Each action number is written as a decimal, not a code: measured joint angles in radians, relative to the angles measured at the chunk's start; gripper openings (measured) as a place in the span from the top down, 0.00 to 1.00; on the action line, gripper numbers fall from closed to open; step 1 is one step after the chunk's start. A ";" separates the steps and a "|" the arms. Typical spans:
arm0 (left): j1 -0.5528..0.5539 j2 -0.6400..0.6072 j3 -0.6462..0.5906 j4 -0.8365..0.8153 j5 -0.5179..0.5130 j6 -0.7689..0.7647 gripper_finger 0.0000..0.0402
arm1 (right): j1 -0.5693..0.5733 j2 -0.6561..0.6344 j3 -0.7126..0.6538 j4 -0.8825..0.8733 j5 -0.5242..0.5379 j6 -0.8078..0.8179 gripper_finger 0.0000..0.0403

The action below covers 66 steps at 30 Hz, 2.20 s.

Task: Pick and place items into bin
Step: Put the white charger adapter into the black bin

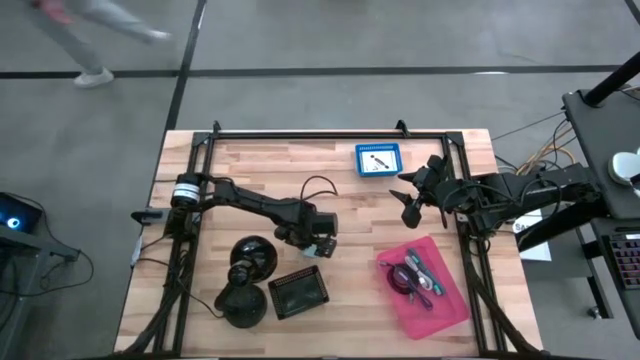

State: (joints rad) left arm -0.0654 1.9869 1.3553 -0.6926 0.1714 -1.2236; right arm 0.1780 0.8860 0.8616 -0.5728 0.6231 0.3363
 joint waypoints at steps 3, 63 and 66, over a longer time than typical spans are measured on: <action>0.000 -0.001 -0.003 0.000 0.002 0.000 0.29 | 0.000 0.000 0.000 0.000 0.000 0.000 0.47; -0.062 -0.256 0.010 0.038 0.197 0.181 0.54 | 0.000 0.000 0.000 0.001 -0.002 0.003 0.47; -0.079 -0.256 0.010 0.039 0.197 0.190 0.54 | 0.000 0.000 0.000 0.001 -0.002 0.001 0.47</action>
State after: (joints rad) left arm -0.1447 1.7309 1.3655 -0.6537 0.3679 -1.0333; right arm 0.1780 0.8860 0.8616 -0.5722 0.6216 0.3370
